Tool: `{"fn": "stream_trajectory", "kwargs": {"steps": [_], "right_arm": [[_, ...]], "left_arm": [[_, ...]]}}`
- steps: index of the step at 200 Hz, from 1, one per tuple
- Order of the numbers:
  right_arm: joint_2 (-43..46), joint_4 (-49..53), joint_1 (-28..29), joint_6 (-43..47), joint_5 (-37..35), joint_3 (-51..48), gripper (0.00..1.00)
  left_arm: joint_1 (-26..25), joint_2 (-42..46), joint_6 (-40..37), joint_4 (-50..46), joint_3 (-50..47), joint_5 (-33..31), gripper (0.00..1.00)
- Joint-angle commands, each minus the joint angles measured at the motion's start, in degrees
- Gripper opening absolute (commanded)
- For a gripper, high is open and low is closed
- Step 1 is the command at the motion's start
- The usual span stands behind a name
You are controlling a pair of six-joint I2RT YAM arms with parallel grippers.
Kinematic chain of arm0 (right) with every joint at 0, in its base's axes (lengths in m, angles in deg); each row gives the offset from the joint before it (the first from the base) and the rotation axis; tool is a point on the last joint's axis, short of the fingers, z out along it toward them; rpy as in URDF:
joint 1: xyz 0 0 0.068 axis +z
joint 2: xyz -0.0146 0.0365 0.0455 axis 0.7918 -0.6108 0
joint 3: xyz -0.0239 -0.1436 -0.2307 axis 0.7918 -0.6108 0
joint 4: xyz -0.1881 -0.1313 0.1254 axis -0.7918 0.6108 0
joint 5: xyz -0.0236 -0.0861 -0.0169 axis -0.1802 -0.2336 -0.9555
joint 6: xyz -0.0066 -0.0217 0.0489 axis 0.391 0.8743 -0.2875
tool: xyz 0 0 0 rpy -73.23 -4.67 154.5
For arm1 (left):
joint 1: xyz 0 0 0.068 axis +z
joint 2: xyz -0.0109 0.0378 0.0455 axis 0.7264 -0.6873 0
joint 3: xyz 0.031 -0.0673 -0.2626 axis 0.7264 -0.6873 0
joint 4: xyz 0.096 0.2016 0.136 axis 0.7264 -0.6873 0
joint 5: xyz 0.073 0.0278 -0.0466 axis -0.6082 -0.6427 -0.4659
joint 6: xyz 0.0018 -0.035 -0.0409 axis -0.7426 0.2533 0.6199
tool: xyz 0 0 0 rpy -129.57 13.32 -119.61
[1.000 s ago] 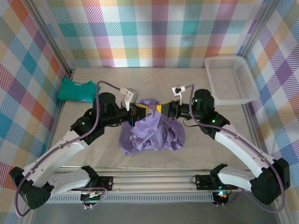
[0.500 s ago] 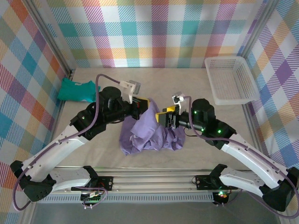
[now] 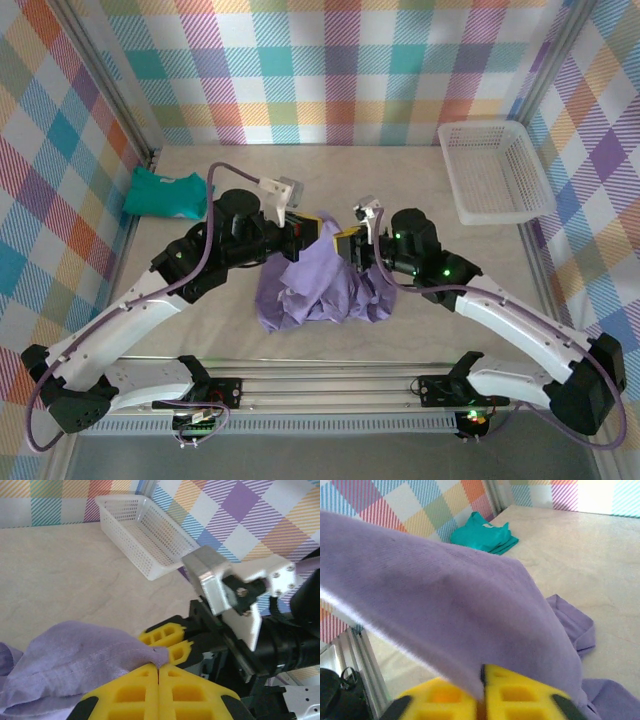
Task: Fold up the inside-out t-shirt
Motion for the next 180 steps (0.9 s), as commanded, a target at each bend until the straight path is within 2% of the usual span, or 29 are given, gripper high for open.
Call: {"fn": "stream_trajectory", "kwargs": {"steps": [1,12,29,54,77,105,130,150,153,166,180], "right_arm": [[4.89,3.85,0.13,1.13,-5.6,-2.98,0.06],[6.51,5.92,0.14,1.54,-6.94,-3.61,0.07],[8.63,8.0,0.15,3.21,-7.44,-4.05,0.18],[10.49,9.63,0.14,8.32,-4.22,-3.07,0.35],[10.55,8.87,0.24,11.36,0.12,-1.25,0.47],[8.01,5.81,0.76,13.29,3.37,1.63,0.57],[4.78,3.04,0.88,14.24,2.36,3.95,0.62],[2.15,2.06,0.95,14.78,1.83,5.53,0.59],[1.61,2.1,0.95,14.85,1.54,5.75,0.56],[0.3,3.07,0.94,15.18,-1.04,6.04,0.29],[0.68,3.61,0.92,15.15,-3.55,4.96,0.11]], "left_arm": [[-0.77,-0.23,-1.85,1.37,-0.66,0.27,0.0],[-0.82,-0.72,-1.97,2.08,-0.7,1.27,0.0],[-0.88,-1.39,-1.89,3.38,-0.81,2.81,0.0],[-1.32,-2.14,-1.94,3.77,-0.36,3.96,0.0],[-1.56,-2.4,-1.97,3.28,-0.01,3.8,0.0],[-2.03,-2.3,-2.14,2.66,0.34,3.5,0.0],[-2.35,-2.24,-2.4,2.31,0.52,3.28,0.0],[-2.51,-2.13,-2.57,2.01,0.61,3.05,0.0],[-2.52,-2.09,-2.58,1.88,0.61,2.94,0.0],[-2.53,-1.75,-2.58,1.75,0.57,2.09,0.0],[-2.46,-1.15,-2.49,1.6,0.33,-0.16,0.0]]}}
